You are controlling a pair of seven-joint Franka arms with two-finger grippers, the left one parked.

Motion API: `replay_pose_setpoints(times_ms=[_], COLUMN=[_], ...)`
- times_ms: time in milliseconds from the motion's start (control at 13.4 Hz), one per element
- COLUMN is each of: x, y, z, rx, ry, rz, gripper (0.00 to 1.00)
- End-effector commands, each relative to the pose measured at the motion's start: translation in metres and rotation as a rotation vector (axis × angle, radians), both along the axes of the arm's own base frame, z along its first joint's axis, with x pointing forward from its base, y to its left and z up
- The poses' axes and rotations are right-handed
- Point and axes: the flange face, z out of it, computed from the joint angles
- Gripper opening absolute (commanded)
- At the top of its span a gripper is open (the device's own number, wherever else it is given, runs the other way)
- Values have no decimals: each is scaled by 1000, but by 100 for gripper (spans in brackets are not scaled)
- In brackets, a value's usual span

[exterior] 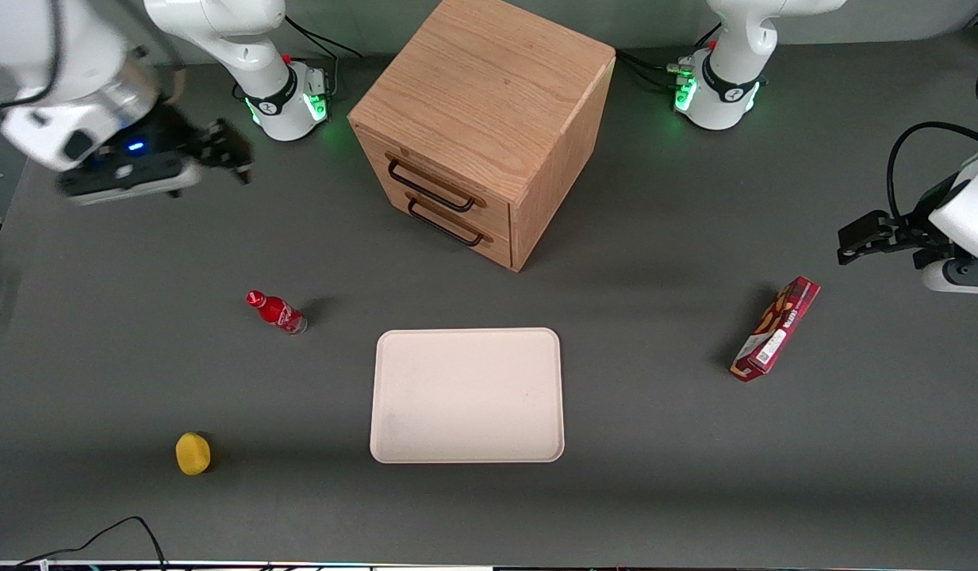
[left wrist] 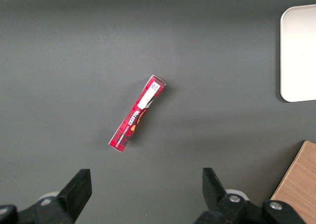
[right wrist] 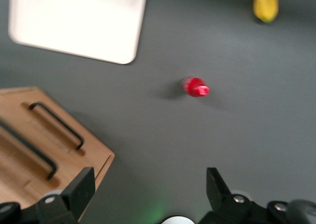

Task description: Open upper drawer

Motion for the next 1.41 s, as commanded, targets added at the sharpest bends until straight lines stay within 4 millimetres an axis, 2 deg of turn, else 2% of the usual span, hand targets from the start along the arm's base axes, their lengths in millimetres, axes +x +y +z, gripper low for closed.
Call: replay_pose_setpoints(times_ms=[0,74,149,298,521,596,819,1043,1117,1340], x=[-15,-15,-19,-8,12,14,24,13,10,3], y=[53,65,81,97,109,120,136,152,154,153], z=[10,2,-5,-35,-84,-99,-164,-196,-201,-221], rx=[140,170,184,253,372,391,427,432,425,424], ry=[44,73,85,131,240,259,321,339,334,326], rz=[101,139,254,489,515,542,560,573,579,626], gripper=[100,100,100,100,100,100,100,100,100,100])
